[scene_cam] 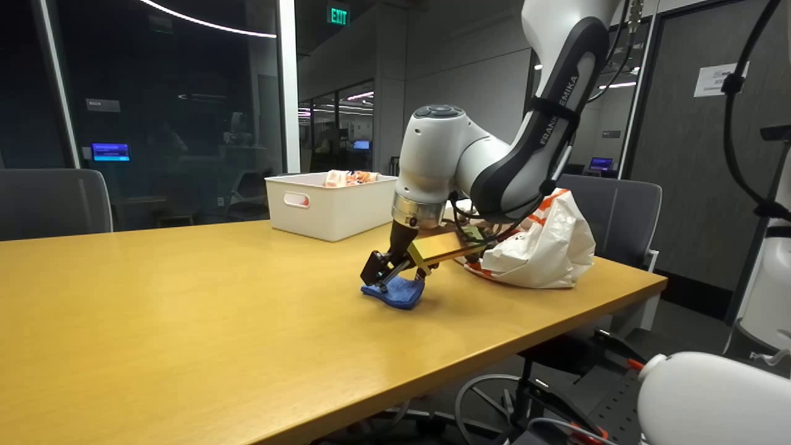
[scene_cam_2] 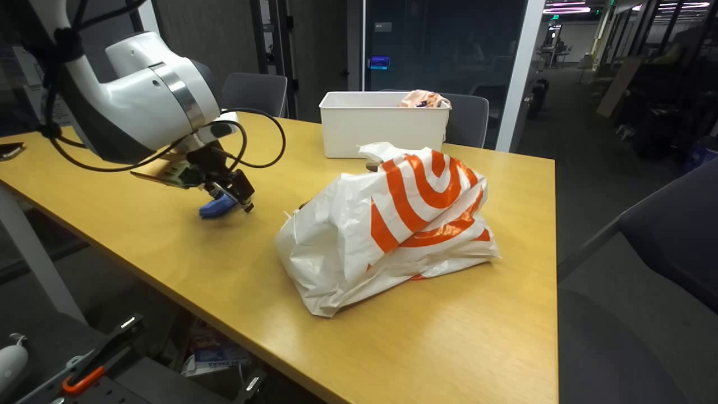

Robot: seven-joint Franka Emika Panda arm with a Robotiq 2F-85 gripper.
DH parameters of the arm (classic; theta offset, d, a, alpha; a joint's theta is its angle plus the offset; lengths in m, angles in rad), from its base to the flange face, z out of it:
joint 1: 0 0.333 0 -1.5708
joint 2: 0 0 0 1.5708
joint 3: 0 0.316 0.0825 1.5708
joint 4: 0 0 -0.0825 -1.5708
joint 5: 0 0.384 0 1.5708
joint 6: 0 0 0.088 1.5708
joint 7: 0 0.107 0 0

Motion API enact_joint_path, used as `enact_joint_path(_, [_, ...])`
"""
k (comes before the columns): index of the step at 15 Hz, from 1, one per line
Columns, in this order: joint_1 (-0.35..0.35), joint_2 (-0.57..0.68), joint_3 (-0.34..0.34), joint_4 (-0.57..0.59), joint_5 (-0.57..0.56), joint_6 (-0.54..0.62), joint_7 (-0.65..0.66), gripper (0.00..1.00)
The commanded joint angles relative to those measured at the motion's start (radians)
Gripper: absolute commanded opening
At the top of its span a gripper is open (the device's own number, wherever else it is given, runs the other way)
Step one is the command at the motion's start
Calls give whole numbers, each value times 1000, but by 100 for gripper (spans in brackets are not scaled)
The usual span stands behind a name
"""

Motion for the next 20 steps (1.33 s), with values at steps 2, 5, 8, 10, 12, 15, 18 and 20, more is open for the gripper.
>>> enact_joint_path(2, [-24, 31, 29, 41, 55, -2, -143, 70])
enact_joint_path(5, [-5, -12, 12, 43, 26, -24, -109, 45])
enact_joint_path(8, [-10, -41, 12, 44, 37, -23, -102, 23])
enact_joint_path(10, [-3, -63, -2, 50, 18, -30, -62, 11])
enact_joint_path(12, [-8, -93, -15, 45, 19, -24, -30, 13])
enact_joint_path(15, [-10, -140, -42, 37, 1, -31, 43, 7])
enact_joint_path(18, [-8, -192, -77, 28, -53, -48, 151, 10])
enact_joint_path(20, [-8, -231, -100, 22, -122, -87, 267, 10])
